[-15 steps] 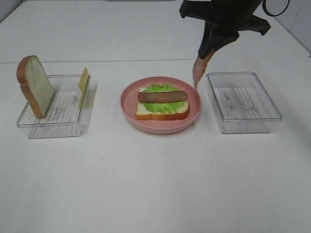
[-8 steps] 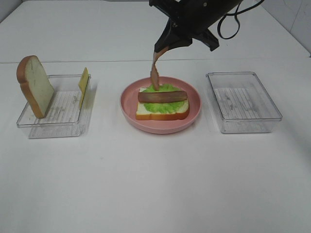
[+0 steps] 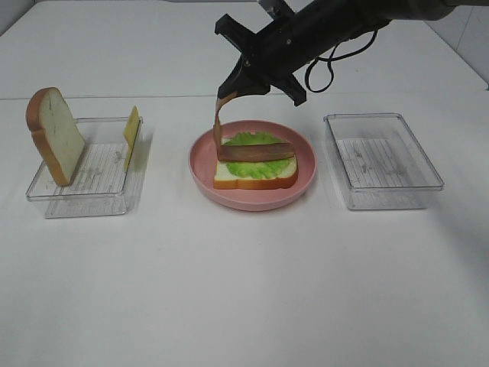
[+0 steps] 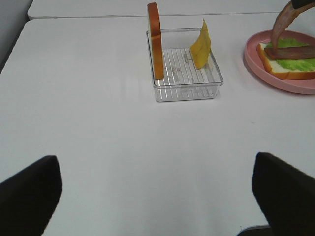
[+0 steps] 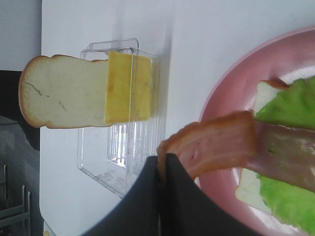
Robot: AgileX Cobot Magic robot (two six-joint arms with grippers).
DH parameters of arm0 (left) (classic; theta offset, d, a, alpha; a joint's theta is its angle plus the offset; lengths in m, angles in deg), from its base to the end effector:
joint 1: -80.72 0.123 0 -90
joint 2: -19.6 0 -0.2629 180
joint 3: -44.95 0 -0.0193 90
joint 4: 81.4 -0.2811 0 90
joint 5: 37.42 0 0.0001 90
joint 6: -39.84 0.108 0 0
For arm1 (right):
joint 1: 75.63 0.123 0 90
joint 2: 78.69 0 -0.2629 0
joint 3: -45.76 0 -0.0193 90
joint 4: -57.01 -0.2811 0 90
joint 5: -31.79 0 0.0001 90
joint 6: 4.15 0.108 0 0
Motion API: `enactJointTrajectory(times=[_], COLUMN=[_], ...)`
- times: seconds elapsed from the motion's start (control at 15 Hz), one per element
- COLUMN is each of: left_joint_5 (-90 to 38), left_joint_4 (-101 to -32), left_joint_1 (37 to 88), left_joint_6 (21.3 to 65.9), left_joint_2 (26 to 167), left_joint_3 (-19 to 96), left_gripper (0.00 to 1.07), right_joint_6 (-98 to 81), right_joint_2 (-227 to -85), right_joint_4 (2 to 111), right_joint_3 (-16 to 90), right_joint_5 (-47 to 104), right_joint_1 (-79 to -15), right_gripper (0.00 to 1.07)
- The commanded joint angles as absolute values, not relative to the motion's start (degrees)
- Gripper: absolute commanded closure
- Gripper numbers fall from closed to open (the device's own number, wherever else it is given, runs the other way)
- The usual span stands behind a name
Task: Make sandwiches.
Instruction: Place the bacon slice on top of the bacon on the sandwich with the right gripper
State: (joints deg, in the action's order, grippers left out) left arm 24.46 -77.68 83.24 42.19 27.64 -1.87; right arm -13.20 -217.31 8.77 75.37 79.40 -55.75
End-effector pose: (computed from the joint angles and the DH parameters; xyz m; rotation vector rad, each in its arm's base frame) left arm 0.0550 -0.0038 0.2888 0.0017 2.0359 -0.0242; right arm 0.4695 0.2331 0.1495 -0.0610 2.6347 1.0546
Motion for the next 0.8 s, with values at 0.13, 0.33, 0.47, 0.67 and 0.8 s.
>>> enactJointTrajectory(times=[0.13, 0.33, 0.47, 0.67, 0.8], left_joint_5=[23.89, 23.89, 23.89, 23.89, 23.89], left_joint_4=[-77.34, -77.34, -77.34, -77.34, -77.34], left_joint_1=[82.89, 82.89, 82.89, 82.89, 82.89], left_joint_6=[42.19, 42.19, 42.19, 42.19, 42.19], left_joint_2=[26.84, 26.84, 26.84, 26.84, 26.84], left_joint_3=[-1.99, -1.99, -1.99, -1.99, -1.99], left_gripper=[0.09, 0.09, 0.09, 0.09, 0.09], right_joint_6=[-14.29, -11.48, -6.44, -3.23, -2.20], right_joint_2=[-220.11, -220.17, -220.17, -220.17, -220.17], right_joint_4=[9.74, 21.03, 32.20, 40.68, 42.74], right_joint_3=[77.38, 77.38, 77.38, 77.38, 77.38], right_joint_5=[81.52, 82.09, 82.61, 83.47, 84.04], right_joint_1=[-55.69, -55.69, -55.81, -55.81, -55.81], right_gripper=[1.07, 1.07, 1.07, 1.07, 1.07])
